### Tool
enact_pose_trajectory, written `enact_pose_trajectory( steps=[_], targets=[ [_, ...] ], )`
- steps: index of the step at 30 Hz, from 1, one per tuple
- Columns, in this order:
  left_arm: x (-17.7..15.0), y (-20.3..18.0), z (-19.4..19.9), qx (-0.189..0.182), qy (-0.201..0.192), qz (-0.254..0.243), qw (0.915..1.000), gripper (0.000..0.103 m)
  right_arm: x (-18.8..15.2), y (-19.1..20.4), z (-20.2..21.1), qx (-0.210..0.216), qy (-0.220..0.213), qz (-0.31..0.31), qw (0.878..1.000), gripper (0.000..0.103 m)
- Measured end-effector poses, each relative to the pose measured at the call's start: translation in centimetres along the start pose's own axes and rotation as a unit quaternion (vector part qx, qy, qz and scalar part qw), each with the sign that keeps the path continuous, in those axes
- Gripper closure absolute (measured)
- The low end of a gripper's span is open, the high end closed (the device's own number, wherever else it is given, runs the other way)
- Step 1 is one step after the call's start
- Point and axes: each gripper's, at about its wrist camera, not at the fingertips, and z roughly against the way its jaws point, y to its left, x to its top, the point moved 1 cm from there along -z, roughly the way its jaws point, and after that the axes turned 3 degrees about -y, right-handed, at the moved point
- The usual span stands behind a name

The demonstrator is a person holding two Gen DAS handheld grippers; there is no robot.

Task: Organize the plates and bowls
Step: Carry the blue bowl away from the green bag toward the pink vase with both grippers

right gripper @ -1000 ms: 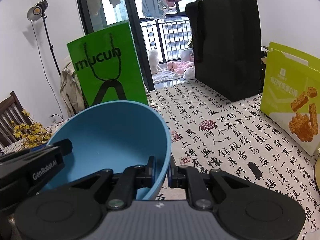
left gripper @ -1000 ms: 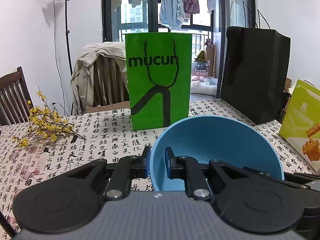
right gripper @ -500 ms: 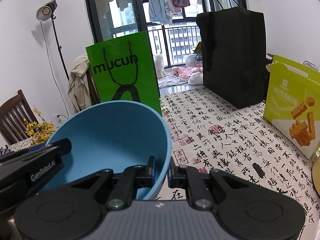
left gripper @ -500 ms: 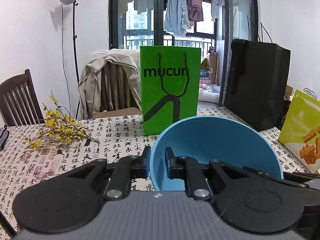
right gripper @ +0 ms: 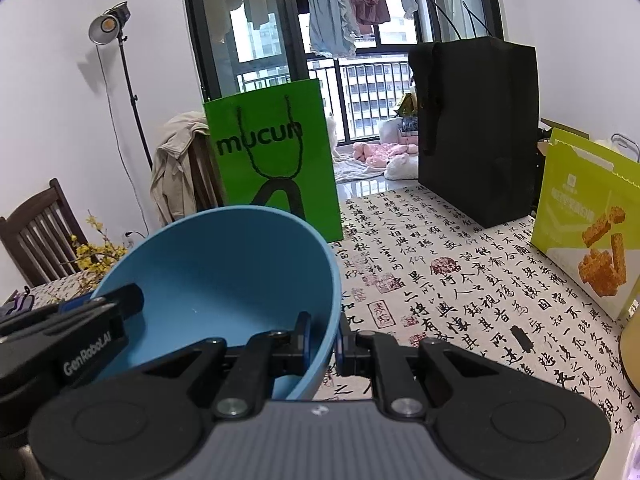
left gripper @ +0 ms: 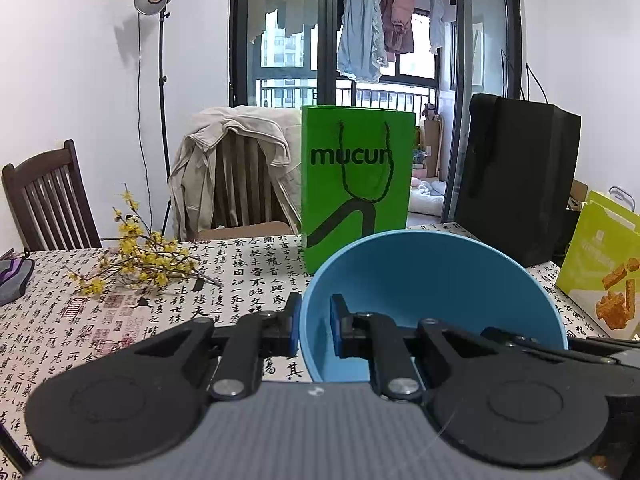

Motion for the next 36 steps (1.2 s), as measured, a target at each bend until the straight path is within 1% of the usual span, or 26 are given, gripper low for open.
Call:
enact_pose_trajectory(
  steps=[36],
  targets=[
    [-1.1, 7.4, 7.2, 0.029, -0.030, 0.028, 0.9987, 0.088, -1.8, 6.8, 5.3, 0.045, -0.020, 0.028, 0.998, 0.092]
  ],
)
